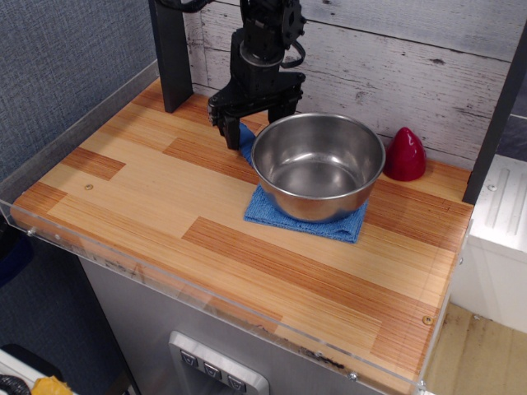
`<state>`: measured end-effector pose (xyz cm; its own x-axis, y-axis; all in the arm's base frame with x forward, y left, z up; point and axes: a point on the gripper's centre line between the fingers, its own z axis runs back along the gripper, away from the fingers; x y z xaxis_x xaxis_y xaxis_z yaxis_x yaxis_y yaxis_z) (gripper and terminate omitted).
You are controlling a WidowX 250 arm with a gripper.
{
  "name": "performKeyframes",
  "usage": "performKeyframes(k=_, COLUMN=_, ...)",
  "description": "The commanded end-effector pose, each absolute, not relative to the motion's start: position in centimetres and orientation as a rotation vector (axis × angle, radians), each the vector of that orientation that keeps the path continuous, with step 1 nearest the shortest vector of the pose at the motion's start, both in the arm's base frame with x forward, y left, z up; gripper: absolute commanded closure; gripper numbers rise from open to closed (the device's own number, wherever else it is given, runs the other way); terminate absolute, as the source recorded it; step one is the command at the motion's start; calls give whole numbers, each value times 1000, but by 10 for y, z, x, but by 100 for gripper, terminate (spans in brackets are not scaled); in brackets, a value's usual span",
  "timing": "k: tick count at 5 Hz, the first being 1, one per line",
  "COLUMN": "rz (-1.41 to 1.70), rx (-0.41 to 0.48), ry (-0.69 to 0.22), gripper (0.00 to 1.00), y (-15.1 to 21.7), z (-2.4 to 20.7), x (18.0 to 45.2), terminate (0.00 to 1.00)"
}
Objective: Put the spoon on the bottom left hand corner.
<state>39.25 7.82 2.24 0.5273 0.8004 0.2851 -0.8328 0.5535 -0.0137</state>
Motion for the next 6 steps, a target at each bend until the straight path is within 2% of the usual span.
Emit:
performKeyframes(k=1, rz=1031, rx=128, ry=-294, gripper=100, y=85, z=29, x=391, terminate=0)
performKeyframes(k=2, rz=1052, rx=79, ry=-300, gripper=100, y=87, z=31, x=386, terminate=0)
performKeyframes(k=3, rz=1059, rx=74, ry=-316, gripper=100, y=88, z=36, x=383, terminate=0)
performKeyframes(k=5, rz=1061, rx=57, ry=-357, gripper=100, y=86, z=56, x=385, terminate=0)
performKeyframes(k=6, rz=1074, rx=65, ry=-348, gripper=100, y=91, z=72, x=385, terminate=0)
